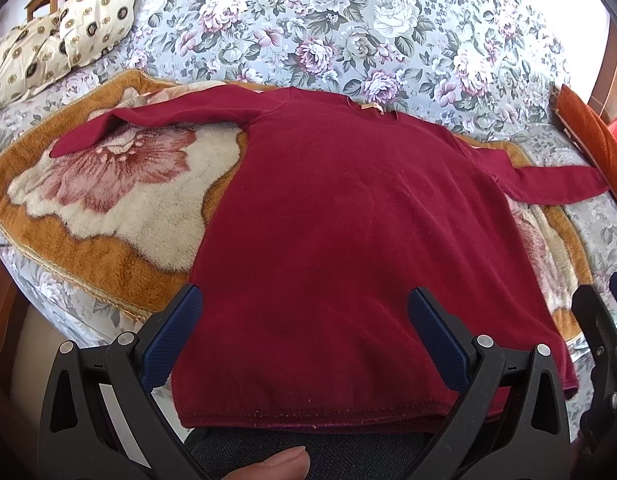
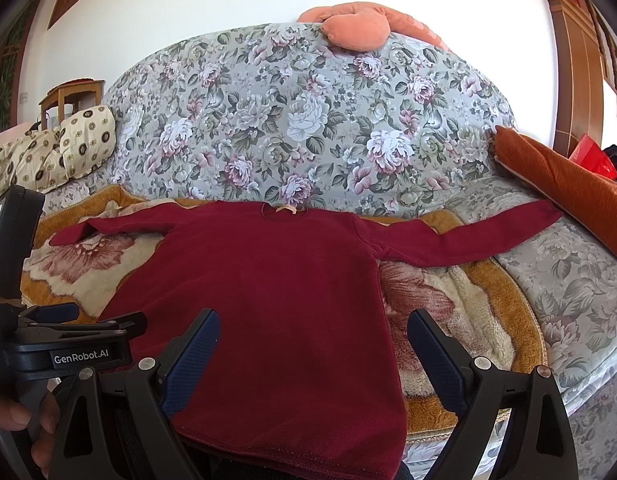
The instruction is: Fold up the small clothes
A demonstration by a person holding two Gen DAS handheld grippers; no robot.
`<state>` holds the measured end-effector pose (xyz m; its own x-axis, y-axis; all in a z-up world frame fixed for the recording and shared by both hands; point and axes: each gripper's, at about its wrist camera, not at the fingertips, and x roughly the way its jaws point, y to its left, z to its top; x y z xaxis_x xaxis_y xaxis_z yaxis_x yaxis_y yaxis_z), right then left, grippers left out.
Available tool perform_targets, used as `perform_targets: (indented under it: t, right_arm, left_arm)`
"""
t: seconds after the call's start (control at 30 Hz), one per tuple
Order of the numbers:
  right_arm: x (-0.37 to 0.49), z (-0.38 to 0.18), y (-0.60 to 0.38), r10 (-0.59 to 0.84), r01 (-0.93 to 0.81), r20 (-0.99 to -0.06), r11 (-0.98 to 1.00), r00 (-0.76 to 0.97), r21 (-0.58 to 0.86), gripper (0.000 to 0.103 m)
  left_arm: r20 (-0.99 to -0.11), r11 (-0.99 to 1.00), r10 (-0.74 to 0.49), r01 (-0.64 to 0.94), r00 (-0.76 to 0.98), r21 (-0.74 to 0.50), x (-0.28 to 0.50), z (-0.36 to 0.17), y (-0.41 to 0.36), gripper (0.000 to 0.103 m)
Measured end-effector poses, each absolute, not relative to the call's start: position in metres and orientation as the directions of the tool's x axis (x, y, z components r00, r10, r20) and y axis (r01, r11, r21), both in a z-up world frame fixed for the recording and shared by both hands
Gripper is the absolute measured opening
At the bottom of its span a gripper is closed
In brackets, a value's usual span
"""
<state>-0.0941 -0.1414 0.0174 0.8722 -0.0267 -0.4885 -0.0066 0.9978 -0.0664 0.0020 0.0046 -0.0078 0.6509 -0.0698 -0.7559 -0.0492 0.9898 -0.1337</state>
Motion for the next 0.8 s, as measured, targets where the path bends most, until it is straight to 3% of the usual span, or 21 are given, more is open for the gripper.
perform_targets:
  t: [0.33,0.53,0.8]
  right_arm:
    - [-0.116,0.036,-0.152,0.048,-0.043,-0.407,0.999,0.912,0.023,0.095]
    - [-0.077,0.032,-0.154,0.072,-0.048,-0.534,0.997,0.842,0.058,0.097]
    - [-0.011,0.037,-0.165,0.144,-0.024,-0.565,0.977,0.813,0.214,0.097]
  left_arm:
    - [-0.745,0.988,-0.103,-0.018,0.659,-0.152,0.000,0.003,-0.004,0.103]
    - [-0.732,0.991,-0.091,-0.014,0.675,-0.136,0.001,0.012,0.001,0.103]
    - [-0.688,0.983,-0.148,0.029,0.710,-0.181,0.063,0.022,-0.001,0.103]
